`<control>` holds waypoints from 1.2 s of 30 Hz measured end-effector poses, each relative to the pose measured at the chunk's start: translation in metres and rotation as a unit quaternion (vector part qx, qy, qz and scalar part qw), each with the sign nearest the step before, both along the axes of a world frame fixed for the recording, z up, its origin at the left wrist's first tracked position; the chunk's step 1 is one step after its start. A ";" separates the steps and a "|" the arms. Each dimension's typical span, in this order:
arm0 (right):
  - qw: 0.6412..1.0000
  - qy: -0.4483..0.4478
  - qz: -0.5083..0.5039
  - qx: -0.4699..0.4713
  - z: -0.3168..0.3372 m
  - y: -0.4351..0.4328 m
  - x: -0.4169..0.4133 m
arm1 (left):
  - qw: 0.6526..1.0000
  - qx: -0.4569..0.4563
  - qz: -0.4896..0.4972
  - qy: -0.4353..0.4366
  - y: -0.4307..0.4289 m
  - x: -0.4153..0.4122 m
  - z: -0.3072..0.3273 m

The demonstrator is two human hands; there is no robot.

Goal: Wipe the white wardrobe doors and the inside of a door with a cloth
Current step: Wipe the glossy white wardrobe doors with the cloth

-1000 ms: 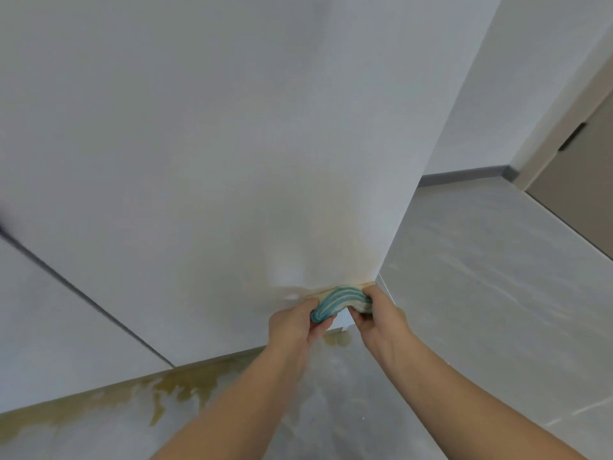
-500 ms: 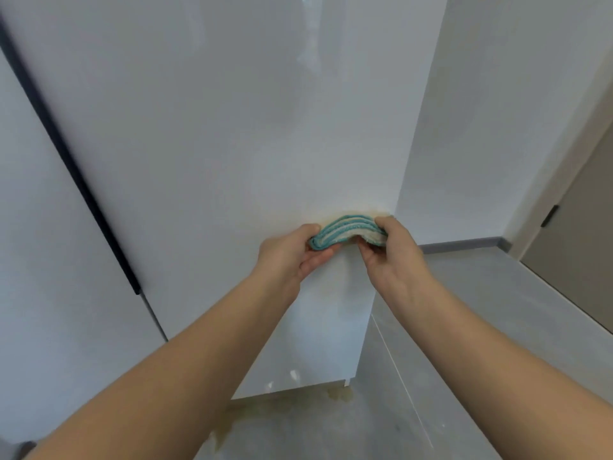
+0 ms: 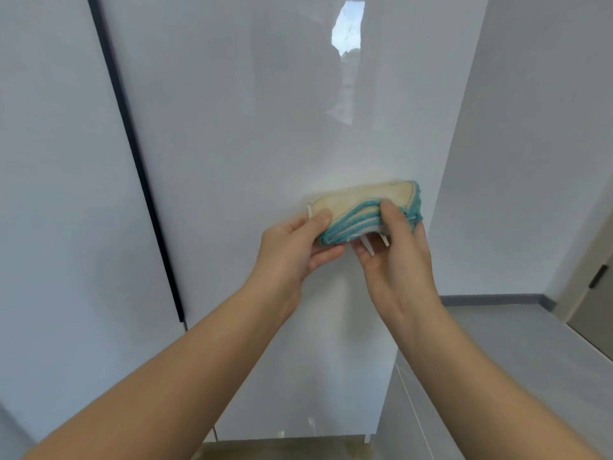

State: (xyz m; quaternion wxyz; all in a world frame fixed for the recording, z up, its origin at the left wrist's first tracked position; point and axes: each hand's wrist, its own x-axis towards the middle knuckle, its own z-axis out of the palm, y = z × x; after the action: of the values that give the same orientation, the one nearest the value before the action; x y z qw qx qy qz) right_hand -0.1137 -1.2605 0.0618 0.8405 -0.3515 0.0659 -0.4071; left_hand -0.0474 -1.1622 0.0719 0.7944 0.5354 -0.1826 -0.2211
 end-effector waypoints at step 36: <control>0.420 0.117 -0.172 -0.883 -0.153 0.117 0.146 | 0.905 0.239 0.343 -0.083 0.178 0.117 -0.143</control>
State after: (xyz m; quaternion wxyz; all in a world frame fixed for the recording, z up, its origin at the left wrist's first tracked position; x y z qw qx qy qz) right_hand 0.0322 -1.1439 -0.0907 -0.0351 -0.9262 -0.1734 -0.3330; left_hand 0.0691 -0.9846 -0.0707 0.6513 0.7552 0.0050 0.0732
